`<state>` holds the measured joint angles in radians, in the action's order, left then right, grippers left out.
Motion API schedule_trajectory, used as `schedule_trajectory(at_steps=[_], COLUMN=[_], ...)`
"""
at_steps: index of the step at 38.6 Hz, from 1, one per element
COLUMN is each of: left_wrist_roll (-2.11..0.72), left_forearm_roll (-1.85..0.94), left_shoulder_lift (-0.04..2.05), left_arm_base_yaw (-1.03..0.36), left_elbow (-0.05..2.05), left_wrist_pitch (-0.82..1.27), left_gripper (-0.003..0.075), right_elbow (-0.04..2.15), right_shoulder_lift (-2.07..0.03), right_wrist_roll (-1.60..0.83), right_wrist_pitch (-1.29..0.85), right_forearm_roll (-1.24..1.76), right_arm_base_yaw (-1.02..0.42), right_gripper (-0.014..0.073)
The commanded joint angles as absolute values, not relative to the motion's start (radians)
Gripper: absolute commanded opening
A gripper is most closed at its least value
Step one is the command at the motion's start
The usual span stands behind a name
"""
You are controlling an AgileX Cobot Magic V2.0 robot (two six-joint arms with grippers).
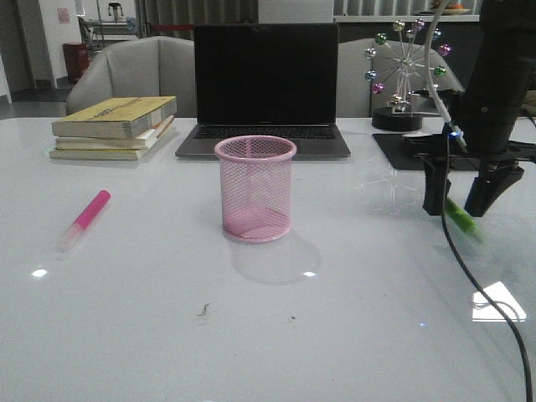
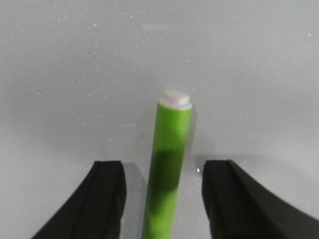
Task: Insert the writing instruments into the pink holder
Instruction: 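Lower the right gripper over the lime-green marker and close on it, then lift the green marker and carry it above the pink mesh holder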
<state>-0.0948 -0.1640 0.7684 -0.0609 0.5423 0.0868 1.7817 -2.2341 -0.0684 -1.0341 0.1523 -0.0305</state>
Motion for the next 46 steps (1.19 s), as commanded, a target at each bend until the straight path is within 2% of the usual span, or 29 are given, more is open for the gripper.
schedule_trajectory(at_steps=[1, 9, 16, 27, 46], left_wrist_roll=[-0.090, -0.090, -0.090, -0.090, -0.090], left_forearm_roll=[-0.172, -0.172, -0.172, -0.172, -0.172], left_shoulder_lift=[0.766, 0.766, 0.766, 0.766, 0.766], left_arm_base_yaw=[-0.061, -0.061, -0.061, -0.061, -0.061], left_elbow=[0.578, 0.578, 0.578, 0.578, 0.578], left_wrist_pitch=[0.000, 0.000, 0.000, 0.013, 0.013], left_gripper=[0.0416, 0.0416, 0.0412, 0.0331, 0.0331], right_elbow=[1.812, 1.812, 1.812, 1.818, 1.818], right_shoulder_lift=[-2.173, -2.173, -2.168, -2.082, -1.904], right_wrist_roll=[-0.078, -0.078, -0.078, -0.078, -0.132], right_wrist_pitch=[-1.037, -1.032, -1.023, -0.936, -0.635], right_forearm_roll=[0.152, 0.152, 0.162, 0.250, 0.255], right_arm_base_yaw=[-0.027, -0.027, -0.027, -0.047, -0.265], right_gripper=[0.0376, 0.0135, 0.0027, 0.0020, 0.0020])
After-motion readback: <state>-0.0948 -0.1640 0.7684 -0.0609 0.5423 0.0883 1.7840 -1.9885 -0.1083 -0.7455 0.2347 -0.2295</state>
